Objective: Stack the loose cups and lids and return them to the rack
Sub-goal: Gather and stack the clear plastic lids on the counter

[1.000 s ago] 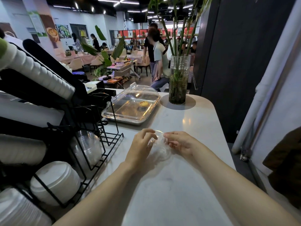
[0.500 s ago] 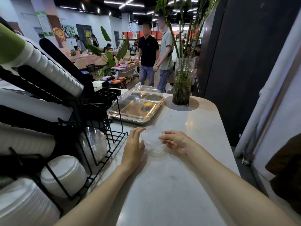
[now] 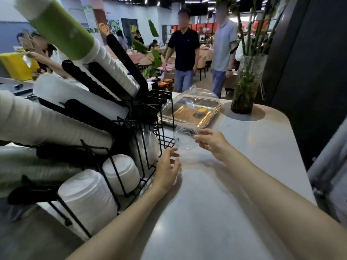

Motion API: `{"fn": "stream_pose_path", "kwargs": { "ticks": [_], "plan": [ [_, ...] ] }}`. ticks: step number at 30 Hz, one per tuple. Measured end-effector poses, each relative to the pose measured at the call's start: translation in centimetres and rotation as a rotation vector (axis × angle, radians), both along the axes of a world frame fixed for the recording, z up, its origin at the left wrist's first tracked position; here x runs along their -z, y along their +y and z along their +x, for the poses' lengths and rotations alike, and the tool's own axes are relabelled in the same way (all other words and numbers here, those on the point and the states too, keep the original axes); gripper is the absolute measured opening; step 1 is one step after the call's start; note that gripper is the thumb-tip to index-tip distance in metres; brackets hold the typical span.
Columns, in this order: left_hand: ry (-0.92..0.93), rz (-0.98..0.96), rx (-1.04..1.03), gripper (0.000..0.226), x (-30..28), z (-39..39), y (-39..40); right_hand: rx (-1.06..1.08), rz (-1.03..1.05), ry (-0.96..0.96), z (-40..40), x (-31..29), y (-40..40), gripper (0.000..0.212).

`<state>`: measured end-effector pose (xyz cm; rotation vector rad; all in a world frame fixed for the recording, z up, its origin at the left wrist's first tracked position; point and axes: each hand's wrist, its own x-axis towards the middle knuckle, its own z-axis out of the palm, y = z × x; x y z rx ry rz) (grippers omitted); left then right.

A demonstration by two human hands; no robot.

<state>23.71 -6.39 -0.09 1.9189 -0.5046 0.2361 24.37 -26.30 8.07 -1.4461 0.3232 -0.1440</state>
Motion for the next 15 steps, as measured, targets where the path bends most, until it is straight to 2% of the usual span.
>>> {"fn": "stream_pose_path", "kwargs": {
  "ticks": [8,15],
  "plan": [
    [0.032,0.124,0.049,0.019,0.2,-1.7,2.5,0.013,-0.157,-0.081,3.5,-2.2,3.9,0.022],
    [0.023,0.115,0.045,0.02,0.3,-2.5,3.0,0.01,-0.124,0.0,5.9,-1.0,6.4,0.021]
  ]
}}
